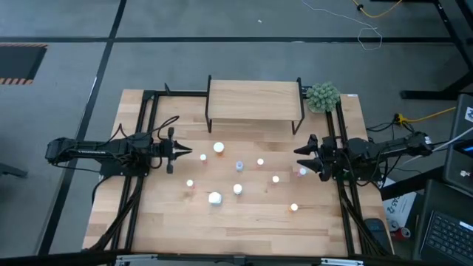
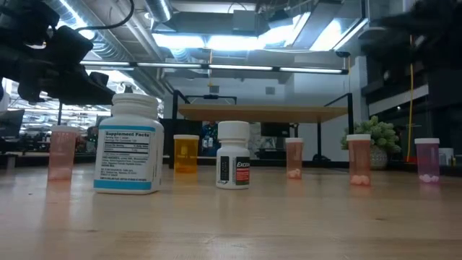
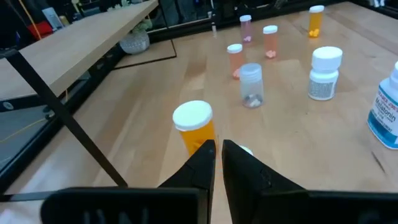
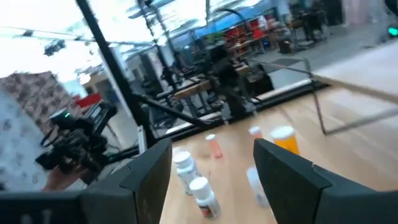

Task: Pick and place medicine bottles onto shelf by color
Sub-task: Put the pink pill bottle on the shelf

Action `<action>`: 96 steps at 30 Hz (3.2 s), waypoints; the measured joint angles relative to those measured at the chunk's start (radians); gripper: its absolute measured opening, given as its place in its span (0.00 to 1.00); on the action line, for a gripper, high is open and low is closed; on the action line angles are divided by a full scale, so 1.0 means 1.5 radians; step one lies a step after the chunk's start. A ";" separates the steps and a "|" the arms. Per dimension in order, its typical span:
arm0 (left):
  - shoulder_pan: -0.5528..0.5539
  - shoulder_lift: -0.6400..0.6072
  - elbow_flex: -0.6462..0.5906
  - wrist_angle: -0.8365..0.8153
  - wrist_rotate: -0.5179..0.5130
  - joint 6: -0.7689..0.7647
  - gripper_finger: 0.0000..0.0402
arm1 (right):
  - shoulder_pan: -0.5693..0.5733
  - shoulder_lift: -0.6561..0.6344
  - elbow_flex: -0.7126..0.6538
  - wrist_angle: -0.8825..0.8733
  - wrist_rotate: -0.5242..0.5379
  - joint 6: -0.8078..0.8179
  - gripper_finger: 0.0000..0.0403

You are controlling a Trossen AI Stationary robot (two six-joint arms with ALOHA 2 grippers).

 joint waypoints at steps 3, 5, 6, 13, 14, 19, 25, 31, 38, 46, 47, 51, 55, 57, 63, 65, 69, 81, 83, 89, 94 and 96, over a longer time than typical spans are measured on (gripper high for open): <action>0.000 0.000 0.000 0.000 0.000 -0.043 0.06 | 0.000 0.074 0.083 -0.049 -0.016 0.000 0.57; 0.000 0.000 0.000 0.000 0.000 -0.069 0.06 | 0.000 0.136 0.157 -0.127 -0.020 0.000 0.57; 0.000 0.000 0.000 0.000 0.000 -0.082 0.06 | 0.000 0.169 0.199 -0.175 -0.020 0.001 0.57; 0.000 0.000 0.000 -0.002 0.000 -0.106 0.06 | 0.000 0.391 0.499 -0.711 -0.035 0.148 0.57; 0.000 0.000 0.000 -0.002 0.000 -0.106 0.06 | 0.000 0.418 0.531 -0.793 -0.038 0.181 0.57; 0.000 0.000 0.000 -0.001 0.000 -0.106 0.06 | 0.007 0.497 0.589 -1.024 -0.010 0.340 0.57; 0.000 0.000 0.000 -0.001 0.000 -0.103 0.06 | 0.032 0.510 0.542 -0.986 0.010 0.419 0.57; 0.000 0.000 0.000 -0.002 0.000 -0.106 0.06 | 0.059 0.524 0.464 -0.861 -0.003 0.458 0.57; 0.000 0.000 0.000 -0.001 0.000 -0.105 0.06 | 0.070 0.587 0.428 -0.830 0.055 0.490 0.57; 0.000 0.000 0.000 -0.001 0.000 -0.105 0.06 | 0.070 0.660 0.428 -0.814 0.054 0.494 0.57; 0.000 0.000 0.000 -0.001 0.000 -0.105 0.06 | 0.070 0.668 0.428 -0.813 0.049 0.494 0.57; 0.000 0.000 0.000 -0.001 0.000 -0.105 0.06 | 0.070 0.696 0.428 -0.811 0.043 0.500 0.57; 0.000 0.000 0.000 0.000 0.000 -0.105 0.06 | 0.070 0.712 0.428 -0.810 0.032 0.510 0.57; 0.000 0.000 0.000 0.000 0.000 -0.105 0.06 | 0.070 0.717 0.428 -0.806 0.032 0.510 0.57; 0.000 0.000 0.000 0.000 0.000 -0.104 0.06 | 0.070 0.720 0.428 -0.803 0.025 0.529 0.51; 0.000 0.000 0.000 0.000 0.000 -0.104 0.06 | 0.070 0.720 0.428 -0.801 0.023 0.534 0.46; 0.000 0.000 0.000 0.000 0.000 -0.103 0.06 | 0.070 0.720 0.428 -0.792 0.022 0.542 0.34; 0.000 0.000 0.000 0.000 0.000 -0.065 0.06 | 0.052 0.719 0.488 -0.796 0.014 0.453 0.26; 0.000 0.000 0.000 0.000 0.000 -0.064 0.06 | 0.039 0.719 0.528 -0.809 0.014 0.405 0.27; 0.000 0.000 0.000 0.000 0.000 -0.064 0.06 | -0.031 0.718 0.668 -0.883 0.123 0.234 0.26; 0.000 0.000 0.000 0.000 0.000 -0.064 0.06 | -0.132 0.718 0.788 -0.909 0.156 0.066 0.26; 0.000 0.000 0.000 0.000 0.000 -0.064 0.06 | -0.180 0.718 0.830 -0.910 0.158 0.008 0.26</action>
